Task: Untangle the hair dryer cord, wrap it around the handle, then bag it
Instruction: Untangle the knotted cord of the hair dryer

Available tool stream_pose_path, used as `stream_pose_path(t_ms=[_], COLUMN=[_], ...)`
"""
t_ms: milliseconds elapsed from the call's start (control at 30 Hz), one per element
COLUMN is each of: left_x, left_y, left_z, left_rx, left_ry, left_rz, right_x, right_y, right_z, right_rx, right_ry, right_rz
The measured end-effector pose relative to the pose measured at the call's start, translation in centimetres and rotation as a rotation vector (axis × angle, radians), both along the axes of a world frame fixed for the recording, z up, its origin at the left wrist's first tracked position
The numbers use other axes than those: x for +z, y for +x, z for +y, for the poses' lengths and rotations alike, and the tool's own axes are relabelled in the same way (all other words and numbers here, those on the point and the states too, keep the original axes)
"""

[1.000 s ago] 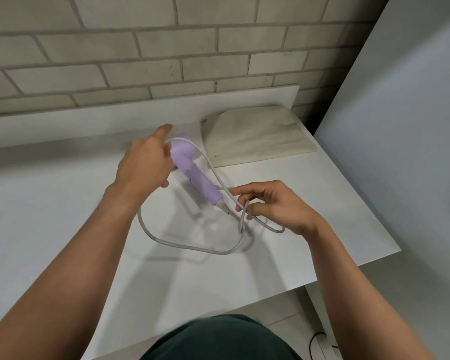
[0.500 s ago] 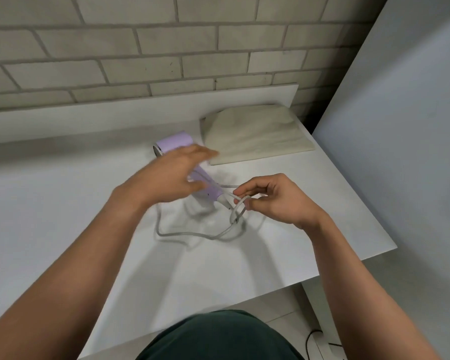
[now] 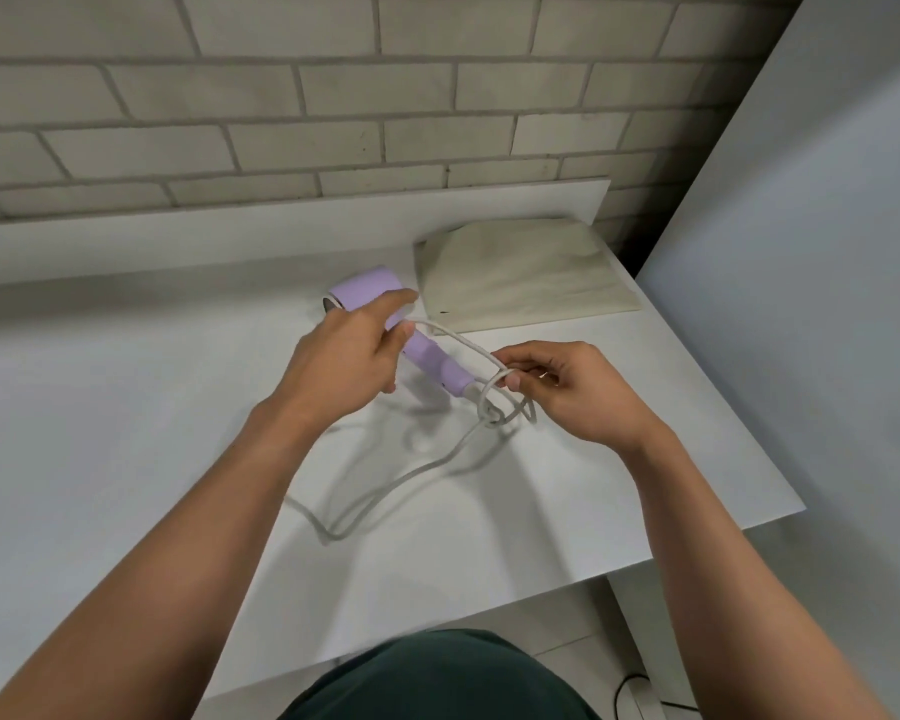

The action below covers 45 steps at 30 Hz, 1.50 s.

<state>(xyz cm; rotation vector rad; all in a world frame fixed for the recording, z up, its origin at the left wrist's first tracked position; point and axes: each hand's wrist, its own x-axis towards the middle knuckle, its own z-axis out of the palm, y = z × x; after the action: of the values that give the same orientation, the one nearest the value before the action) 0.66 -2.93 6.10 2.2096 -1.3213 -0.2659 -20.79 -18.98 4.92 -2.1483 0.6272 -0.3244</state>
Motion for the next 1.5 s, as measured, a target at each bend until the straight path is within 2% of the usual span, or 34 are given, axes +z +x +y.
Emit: stream_pose_path(t_ms=[100,233,300,367,500,600,667,800,900,967,1100,1200,1267,1400,1500], left_x=[-0.3,0.8,0.9,0.7,0.6,1.5,2.3,2.6,2.3,2.6,2.5,2.2,2.2,2.9,3.5], left_y=[0.0,-1.8,-2.5,-2.7,-3.3,-3.2,-2.9,-2.1,-0.5,-0.4,-1.3,-1.6,-2.2,-2.5,-1.9], left_z=[0.4,-0.7,-1.5,-1.7,-1.4,-1.2,-1.1,-0.7,-0.3,-0.1,-1.0,-1.6,-1.8,-1.4,-1.0], left_rx=[-0.094,-0.371,-0.423,-0.425,-0.297,-0.094,-0.042,0.102,0.125,0.017,-0.411,-0.422,-0.355,-0.109,0.066], left_ry=[0.110,0.014,0.089,0.075,-0.167,-0.389,-0.441,-0.406,-0.212,-0.126,-0.066,-0.111,-0.200,-0.433,-0.526], left_rz=[-0.155,-0.286,-0.254,-0.153,0.036,0.040,0.020,0.118,-0.020,-0.182,-0.491,-0.558,-0.527,-0.141,0.019], right_x=[-0.1,-0.1,0.0,0.1,0.3,-0.3,-0.6,0.0,0.0,-0.1,-0.2,-0.2,-0.2,-1.1,-1.4], right_y=[0.3,0.7,0.7,0.6,1.1,1.2,1.2,1.8,1.6,1.5,1.3,1.0,0.8,0.6,0.5], right_z=[0.1,0.8,1.2,1.4,1.6,1.9,2.3,2.5,2.4,2.4,2.3,2.3,2.3,1.9,1.4], right_rx=[-0.005,0.038,0.031,0.023,0.001,0.015,0.027,0.056,0.058,0.054,0.047,0.009,-0.019,-0.032,-0.036], right_ry=[-0.015,-0.020,0.041,0.112,0.148,0.161,0.168,0.161,0.134,0.121,0.125,0.133,0.131,0.109,0.103], right_rz=[-0.004,-0.074,-0.135,-0.195,-0.221,-0.143,-0.126,-0.104,-0.091,-0.084,-0.104,-0.162,-0.176,-0.125,-0.100])
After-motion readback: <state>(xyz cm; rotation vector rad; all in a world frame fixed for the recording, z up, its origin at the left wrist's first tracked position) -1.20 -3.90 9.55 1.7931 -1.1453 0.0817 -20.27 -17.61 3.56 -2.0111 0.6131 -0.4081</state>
